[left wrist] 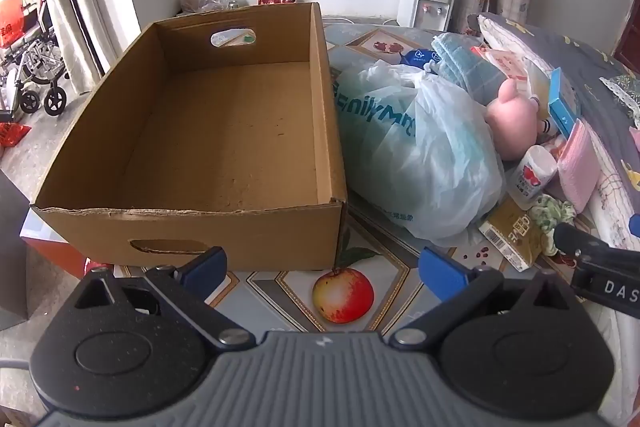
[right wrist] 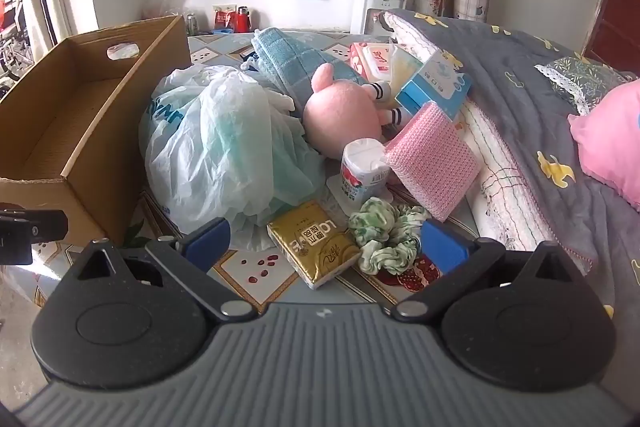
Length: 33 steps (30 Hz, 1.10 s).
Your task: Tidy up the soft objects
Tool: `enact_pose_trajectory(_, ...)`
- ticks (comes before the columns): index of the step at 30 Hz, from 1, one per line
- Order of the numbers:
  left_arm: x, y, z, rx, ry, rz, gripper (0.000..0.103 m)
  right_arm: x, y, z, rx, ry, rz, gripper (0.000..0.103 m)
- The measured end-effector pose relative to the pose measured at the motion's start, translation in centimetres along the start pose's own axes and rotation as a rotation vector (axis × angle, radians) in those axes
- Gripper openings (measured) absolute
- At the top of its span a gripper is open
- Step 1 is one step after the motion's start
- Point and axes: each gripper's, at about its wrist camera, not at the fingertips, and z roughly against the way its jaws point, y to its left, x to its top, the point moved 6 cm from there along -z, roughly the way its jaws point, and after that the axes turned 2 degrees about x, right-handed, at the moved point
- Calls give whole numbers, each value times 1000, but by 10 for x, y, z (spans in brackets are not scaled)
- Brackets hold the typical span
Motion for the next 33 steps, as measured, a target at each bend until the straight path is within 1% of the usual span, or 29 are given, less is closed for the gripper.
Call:
enact_pose_trajectory(1, 0, 0, 0, 13, -1, -6, 103, 0, 0, 0, -6, -8, 4, 102)
enact_pose_trajectory(14, 1, 3, 4, 13, -27, 0, 102, 1, 4, 2, -6, -11, 6, 102)
enact_pose_trajectory(21, 2, 2, 4, 15, -25, -2, 102, 1, 3, 1, -6, -10, 8, 102)
enact_pose_trajectory(23, 2, 2, 4, 15, -25, -1, 102, 5, 11, 2, -5, -11, 7, 102)
enact_pose_trajectory(33, 3, 3, 6, 12, -27, 0, 102, 5, 9, 2, 1, -13, 23, 102)
